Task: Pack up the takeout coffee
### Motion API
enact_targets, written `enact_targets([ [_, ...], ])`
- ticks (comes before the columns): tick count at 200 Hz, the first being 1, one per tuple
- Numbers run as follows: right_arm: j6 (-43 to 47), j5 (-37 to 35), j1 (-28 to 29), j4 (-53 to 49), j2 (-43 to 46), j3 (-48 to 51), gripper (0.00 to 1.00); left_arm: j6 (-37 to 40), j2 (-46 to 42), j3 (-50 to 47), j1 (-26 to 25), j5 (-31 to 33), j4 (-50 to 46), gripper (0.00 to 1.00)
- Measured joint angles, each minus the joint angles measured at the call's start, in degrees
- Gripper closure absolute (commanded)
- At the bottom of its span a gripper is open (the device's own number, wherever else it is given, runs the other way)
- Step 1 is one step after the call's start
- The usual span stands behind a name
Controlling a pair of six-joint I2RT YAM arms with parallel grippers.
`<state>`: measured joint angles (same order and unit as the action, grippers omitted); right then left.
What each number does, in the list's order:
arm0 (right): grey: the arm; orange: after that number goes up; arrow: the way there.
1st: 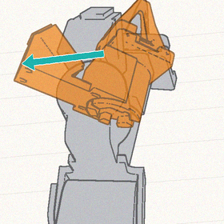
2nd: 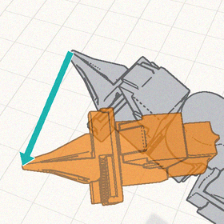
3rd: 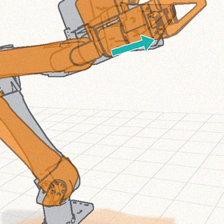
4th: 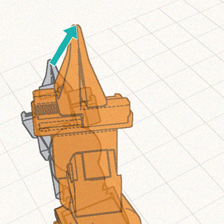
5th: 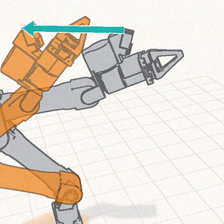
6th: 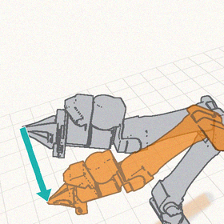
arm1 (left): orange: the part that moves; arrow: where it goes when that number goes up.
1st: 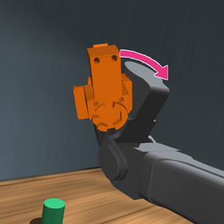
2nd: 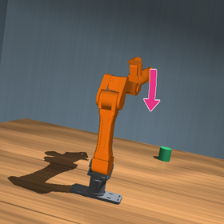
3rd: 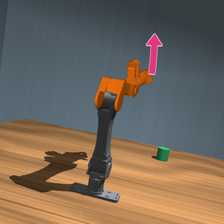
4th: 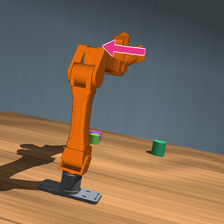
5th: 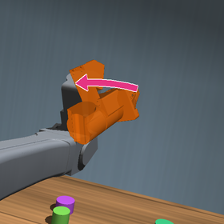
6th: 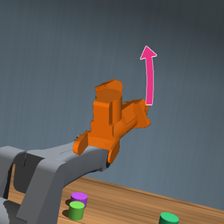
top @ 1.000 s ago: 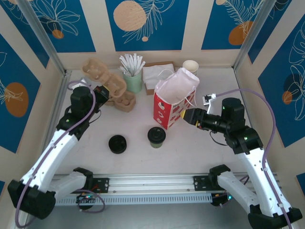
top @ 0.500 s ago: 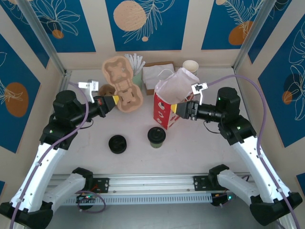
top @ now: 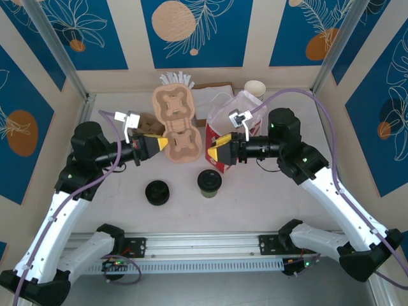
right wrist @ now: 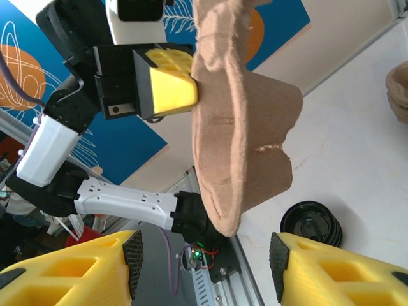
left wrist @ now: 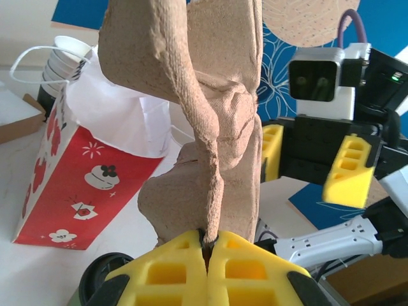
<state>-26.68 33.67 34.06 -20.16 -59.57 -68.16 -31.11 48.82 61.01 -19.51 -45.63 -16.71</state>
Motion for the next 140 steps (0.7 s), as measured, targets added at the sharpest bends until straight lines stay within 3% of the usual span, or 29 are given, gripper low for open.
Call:
enact_targets([
  [140,2.9,0.0,2.8,-1.1,-2.1,-2.3,0.52,0.0,1.9,0.0,-3.5,-2.4,1.4,0.98],
])
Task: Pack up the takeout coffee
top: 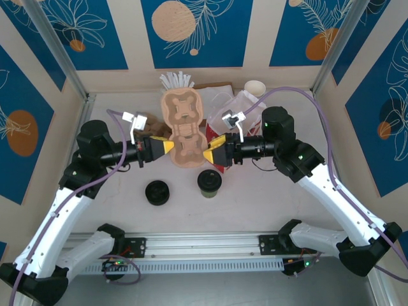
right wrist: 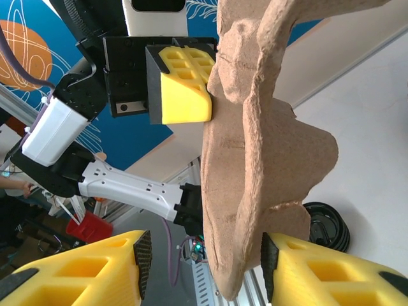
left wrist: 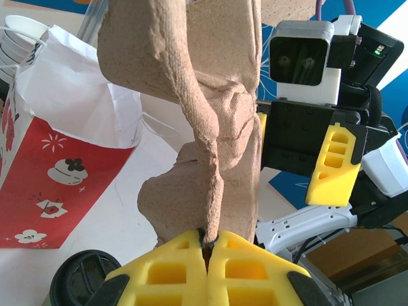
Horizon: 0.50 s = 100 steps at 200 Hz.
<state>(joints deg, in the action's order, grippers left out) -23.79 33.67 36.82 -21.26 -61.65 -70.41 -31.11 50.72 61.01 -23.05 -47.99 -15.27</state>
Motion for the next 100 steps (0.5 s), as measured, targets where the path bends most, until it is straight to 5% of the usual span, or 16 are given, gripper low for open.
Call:
enact_targets([
  [32,0.6,-0.1,0.3,-0.1,-0.2,0.0,0.69,0.0,0.4,0.0,-0.6,0.0,0.1,0.98],
  [59,0.6,-1.1,0.3,-0.6,-0.2,-0.3,1.0,0.0,0.8,0.0,-1.1,0.0,0.2,0.94],
  [73,0.2,-1.9,0.2,-1.0,-0.1,-0.2,1.0,0.2,1.1,0.0,-1.2,0.2,0.3,0.9],
  [85,0.0,-2.3,0.3,-1.1,0.0,-0.2,1.0,0.4,1.5,0.1,-1.5,0.5,0.2,0.82],
  [100,-0.2,-2.9,0.3,-1.1,0.0,-0.2,1.0,1.9,2.2,0.8,-2.1,1.3,-0.2,0.6],
])
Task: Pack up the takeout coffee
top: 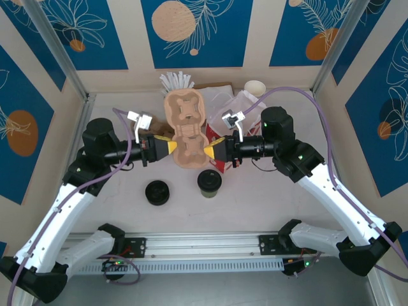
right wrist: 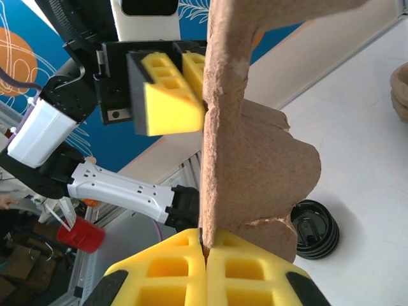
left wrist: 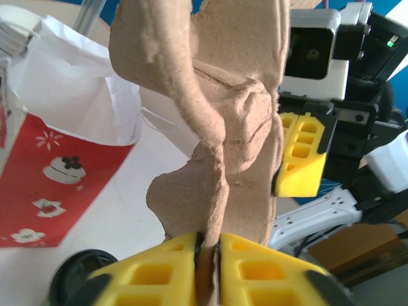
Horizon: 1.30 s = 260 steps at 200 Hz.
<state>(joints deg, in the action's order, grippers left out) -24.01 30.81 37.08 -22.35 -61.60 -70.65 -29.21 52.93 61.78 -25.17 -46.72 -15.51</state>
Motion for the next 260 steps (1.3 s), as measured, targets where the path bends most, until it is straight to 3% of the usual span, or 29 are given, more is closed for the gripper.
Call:
enact_targets([
  [33,-0.8,-4.2,0.1,-2.8,0.0,-0.9,1.0,3.7,0.8,2.3,-1.8,2.3,-3.8,0.33],
  [51,-1.3,-8.3,0.1,-6.8,0.2,-2.9,1.0,6.1,0.8,3.5,-2.3,4.3,-6.3,0.27],
  [138,-4.9,-17.3,-0.2,-22.7,2.3,-10.0,1.0,28.3,8.2,21.3,-15.0,20.8,-18.1,0.28],
  [187,-6.9,-18.6,0.3,-25.3,0.3,-10.0,1.0,39.0,17.3,30.0,-16.0,24.6,-22.5,0.28],
  [260,-7.7,-16.7,0.7,-25.7,-3.3,-11.5,1.0,53.5,20.7,30.6,-16.0,26.4,-24.6,0.29],
])
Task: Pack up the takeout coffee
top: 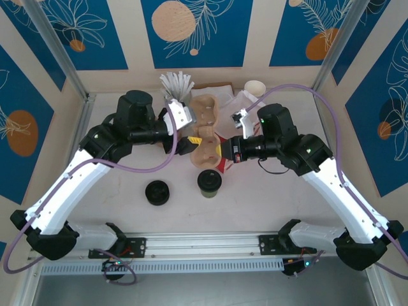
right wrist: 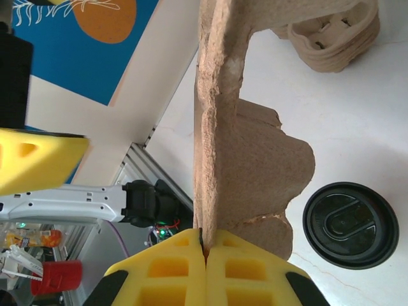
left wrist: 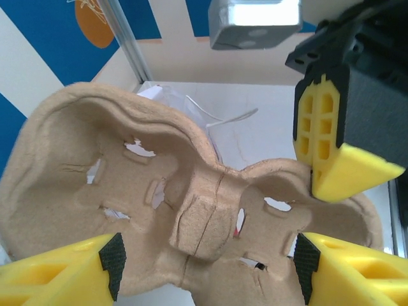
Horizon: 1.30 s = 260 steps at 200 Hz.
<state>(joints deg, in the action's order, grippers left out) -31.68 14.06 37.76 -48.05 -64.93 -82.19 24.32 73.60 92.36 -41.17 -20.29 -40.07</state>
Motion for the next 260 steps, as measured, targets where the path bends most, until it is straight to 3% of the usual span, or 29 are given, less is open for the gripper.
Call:
enact_targets([
  [92,-0.5,3.1,0.5,0.0,-0.9,-0.3,1.0,7.6,4.2,0.0,0.0,0.0,-2.6,0.31],
  [120,-0.8,3.7,0.7,0.0,-1.3,-0.3,1.0,9.1,5.4,0.0,-0.1,0.1,-2.6,0.37],
  [156,-0.9,3.9,0.8,-0.4,-2.0,-0.3,1.0,10.2,7.5,0.1,-0.4,0.3,-2.7,0.44],
  [220,-0.9,3.7,0.8,-1.2,-2.4,-0.3,1.0,10.4,7.6,0.1,-0.4,0.3,-2.8,0.4],
  [260,-0.9,3.3,0.7,-1.6,-2.8,-0.3,1.0,10.4,7.6,0.1,-0.4,0.3,-2.8,0.47],
])
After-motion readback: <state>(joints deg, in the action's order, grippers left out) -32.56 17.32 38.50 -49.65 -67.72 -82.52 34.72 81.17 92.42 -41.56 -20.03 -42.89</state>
